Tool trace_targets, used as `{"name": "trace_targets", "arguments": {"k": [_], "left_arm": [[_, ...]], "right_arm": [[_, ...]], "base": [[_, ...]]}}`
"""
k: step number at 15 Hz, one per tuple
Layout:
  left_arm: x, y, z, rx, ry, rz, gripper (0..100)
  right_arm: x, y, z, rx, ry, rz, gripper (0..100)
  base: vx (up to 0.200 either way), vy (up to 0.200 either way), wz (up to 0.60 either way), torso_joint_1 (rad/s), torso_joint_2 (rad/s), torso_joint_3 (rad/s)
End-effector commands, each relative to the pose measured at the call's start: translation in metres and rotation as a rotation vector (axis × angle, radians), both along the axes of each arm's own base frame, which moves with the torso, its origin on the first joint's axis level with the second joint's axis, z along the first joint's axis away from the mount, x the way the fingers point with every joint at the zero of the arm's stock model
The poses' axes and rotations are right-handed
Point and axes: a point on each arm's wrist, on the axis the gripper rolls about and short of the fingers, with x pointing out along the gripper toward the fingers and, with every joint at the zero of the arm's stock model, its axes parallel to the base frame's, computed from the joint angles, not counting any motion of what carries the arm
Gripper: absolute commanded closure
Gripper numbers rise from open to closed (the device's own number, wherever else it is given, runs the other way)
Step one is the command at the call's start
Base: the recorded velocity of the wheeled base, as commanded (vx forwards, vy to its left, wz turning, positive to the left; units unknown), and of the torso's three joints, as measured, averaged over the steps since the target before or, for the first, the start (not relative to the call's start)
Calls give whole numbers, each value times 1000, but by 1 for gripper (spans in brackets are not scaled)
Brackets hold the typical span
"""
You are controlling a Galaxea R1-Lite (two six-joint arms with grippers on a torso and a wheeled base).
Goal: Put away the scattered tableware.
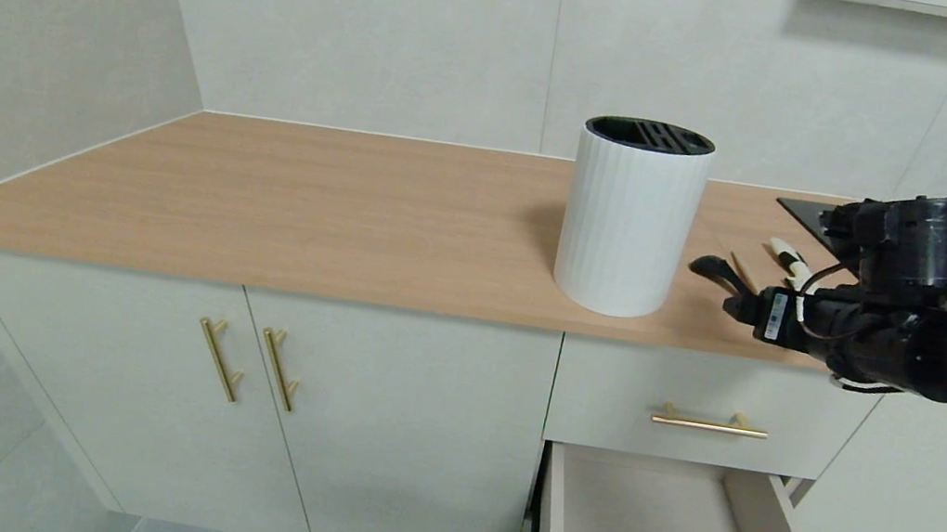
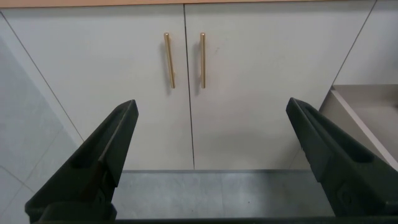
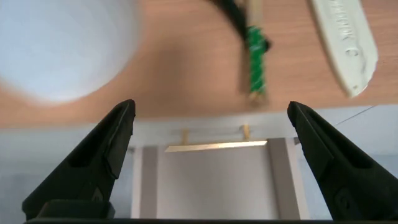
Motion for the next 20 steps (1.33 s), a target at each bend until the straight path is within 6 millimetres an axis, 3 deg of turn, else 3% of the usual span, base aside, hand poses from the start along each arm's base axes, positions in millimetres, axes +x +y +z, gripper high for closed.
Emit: {"name": "trace_targets", "arguments": {"k": [1,4,12,13,20], "left_arm": [[0,0,0,0,0,0,0],[0,0,0,0,0,-2,0],[0,0,0,0,0,0,0],[0,0,0,0,0,-2,0],[0,0,0,0,0,0,0]], "right_arm": [[23,-3,-22,-8,33,-32,0],[34,-9,-26,1,-14,-61,0],[37,-11,-29,-2,-6,-67,0],[37,-11,-29,-2,-6,-67,100],[36,-13,-28,-2,-8,-72,100]], "base": [[0,0,0,0,0,0],[0,0,0,0,0,0],[0,0,0,0,0,0],[0,0,0,0,0,0],[0,0,0,0,0,0]]}}
